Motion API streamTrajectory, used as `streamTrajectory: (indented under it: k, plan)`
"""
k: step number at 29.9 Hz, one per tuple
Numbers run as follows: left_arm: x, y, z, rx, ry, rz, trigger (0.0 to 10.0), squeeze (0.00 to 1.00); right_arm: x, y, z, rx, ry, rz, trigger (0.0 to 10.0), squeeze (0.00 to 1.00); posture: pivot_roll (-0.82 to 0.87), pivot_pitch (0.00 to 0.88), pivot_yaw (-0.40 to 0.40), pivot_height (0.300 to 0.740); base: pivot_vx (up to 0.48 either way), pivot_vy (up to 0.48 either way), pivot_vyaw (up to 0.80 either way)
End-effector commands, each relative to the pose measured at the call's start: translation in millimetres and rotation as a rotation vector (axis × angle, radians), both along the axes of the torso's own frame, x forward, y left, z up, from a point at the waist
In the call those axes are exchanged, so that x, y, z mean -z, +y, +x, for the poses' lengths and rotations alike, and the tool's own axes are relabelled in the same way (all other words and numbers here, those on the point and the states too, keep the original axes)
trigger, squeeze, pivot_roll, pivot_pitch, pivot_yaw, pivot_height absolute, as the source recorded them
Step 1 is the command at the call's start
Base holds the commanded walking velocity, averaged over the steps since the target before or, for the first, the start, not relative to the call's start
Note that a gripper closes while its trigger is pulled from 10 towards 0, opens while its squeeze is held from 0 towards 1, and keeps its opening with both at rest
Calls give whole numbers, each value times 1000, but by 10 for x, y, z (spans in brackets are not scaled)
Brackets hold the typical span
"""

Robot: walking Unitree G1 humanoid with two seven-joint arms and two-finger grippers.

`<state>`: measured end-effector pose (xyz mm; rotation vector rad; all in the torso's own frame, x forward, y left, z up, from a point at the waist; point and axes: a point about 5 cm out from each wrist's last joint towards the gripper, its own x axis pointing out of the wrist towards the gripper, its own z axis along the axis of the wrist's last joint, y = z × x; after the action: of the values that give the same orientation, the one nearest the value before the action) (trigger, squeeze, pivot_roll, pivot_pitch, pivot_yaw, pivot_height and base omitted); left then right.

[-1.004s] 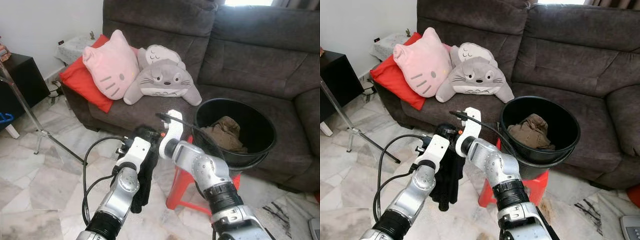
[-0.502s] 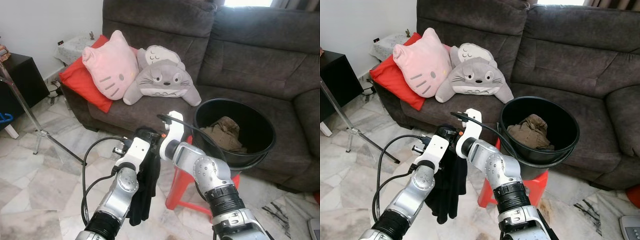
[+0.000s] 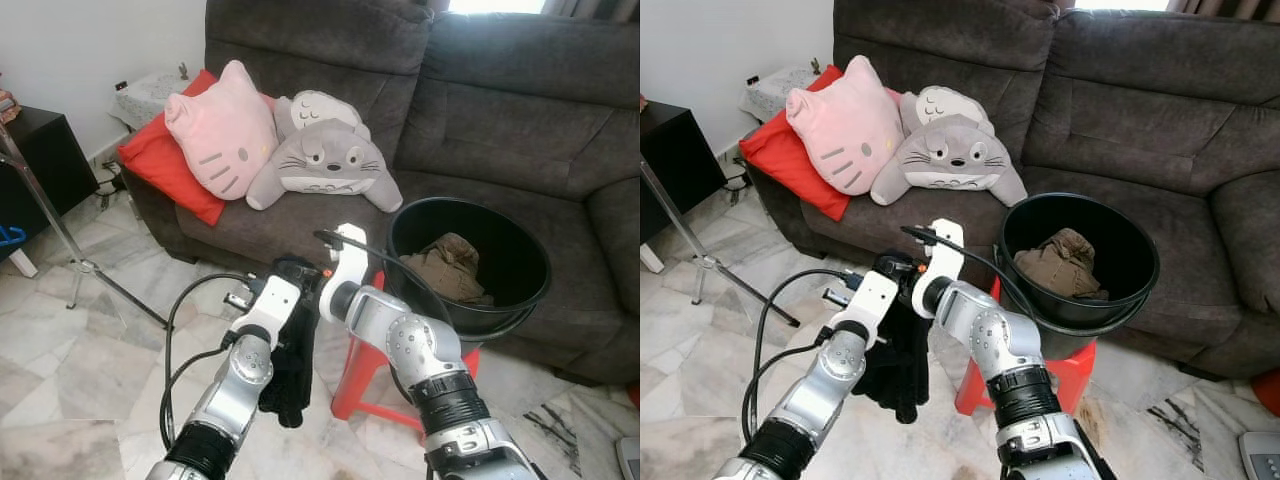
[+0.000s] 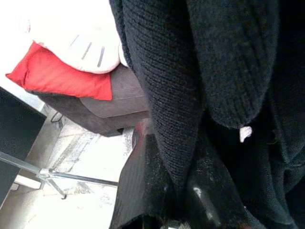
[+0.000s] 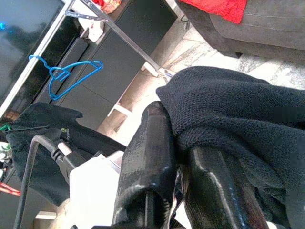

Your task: Hang hanger

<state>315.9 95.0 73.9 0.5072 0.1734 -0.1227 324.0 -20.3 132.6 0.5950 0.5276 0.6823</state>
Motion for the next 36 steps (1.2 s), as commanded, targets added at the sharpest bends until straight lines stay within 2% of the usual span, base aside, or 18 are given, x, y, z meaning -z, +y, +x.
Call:
streamTrajectory:
  k: [1, 5, 6, 8, 9, 10, 13, 16, 17, 18, 20, 23, 26, 27, 28, 32, 36]
  plan:
    - [46, -34, -28, 31, 21, 4, 0, 0, -35, 250, -111, -43, 4, 64, 0, 0, -21, 0, -50, 740, 0, 0, 0]
    - [58, -11, -30, 44, 33, 22, 0, 0, -23, 232, -104, -42, -9, 39, 0, 0, -20, 0, -49, 740, 0, 0, 0]
    - [60, -2, -32, 51, 36, 31, 0, 0, -13, 219, -99, -44, -26, 10, 0, 0, -20, 0, -49, 740, 0, 0, 0]
    - [66, 23, -37, 63, 47, 45, 0, 0, 22, 181, -88, -68, -110, -117, 0, 0, -18, 0, -48, 740, 0, 0, 0]
    - [72, 47, -43, 71, 57, 52, 0, 0, 52, 153, -86, -90, -157, -189, 2196, 0, -18, 0, -48, 740, 0, 0, 0]
    - [76, 66, -45, 76, 63, 60, 0, 0, 73, 128, -82, -106, -189, -243, 10000, 0, -19, 0, -47, 740, 0, 0, 0]
    - [91, 117, -55, 84, 78, 76, 0, 0, 114, 71, -78, -140, -239, -324, 10000, 0, -19, 0, -46, 740, 0, 0, 0]
    - [108, 182, -63, 79, 91, 79, 0, 0, 115, 17, -71, -161, -256, -337, 10000, 0, -17, 0, -47, 740, 0, 0, 0]
    - [110, 200, -65, 77, 93, 81, 0, 0, 112, 6, -70, -166, -255, -332, 10000, 757, -17, 0, -47, 740, 0, 0, 0]
    - [111, 230, -64, 72, 97, 79, 0, 0, 120, -14, -68, -177, -261, -343, 10000, 1000, -17, 0, -47, 740, 0, 0, 0]
    - [108, 244, -65, 71, 101, 76, 0, 0, 135, -24, -69, -189, -276, -359, 10000, 1000, -17, 0, -47, 740, 0, 0, 0]
    - [99, 268, -74, 70, 114, 56, 0, 0, 205, -84, -93, -259, -315, -444, 10000, 1000, -16, 0, -47, 740, 0, 0, 0]
    - [82, 285, -79, 83, 120, 56, 0, 0, 222, -183, -69, -281, -326, -476, 10000, 1000, -18, 0, -44, 740, 0, 0, 0]
    - [77, 295, -81, 88, 124, 56, 0, 0, 231, -228, -63, -299, -330, -494, 10000, 31, -18, 0, -44, 740, 0, 0, 0]
    - [75, 301, -82, 91, 128, 55, 0, 0, 242, -262, -65, -320, -341, -521, 10000, 0, -18, 0, -44, 740, 0, 0, 0]
    - [72, 335, -89, 110, 158, 60, 0, 0, 298, -434, -45, -380, -385, -658, 10000, 0, -19, 0, -43, 740, 0, 0, 0]
    - [85, 402, -129, 165, 241, 88, 0, 0, 353, -626, -50, -489, -437, -816, 10000, 0, -19, 0, -41, 740, 0, 0, 0]
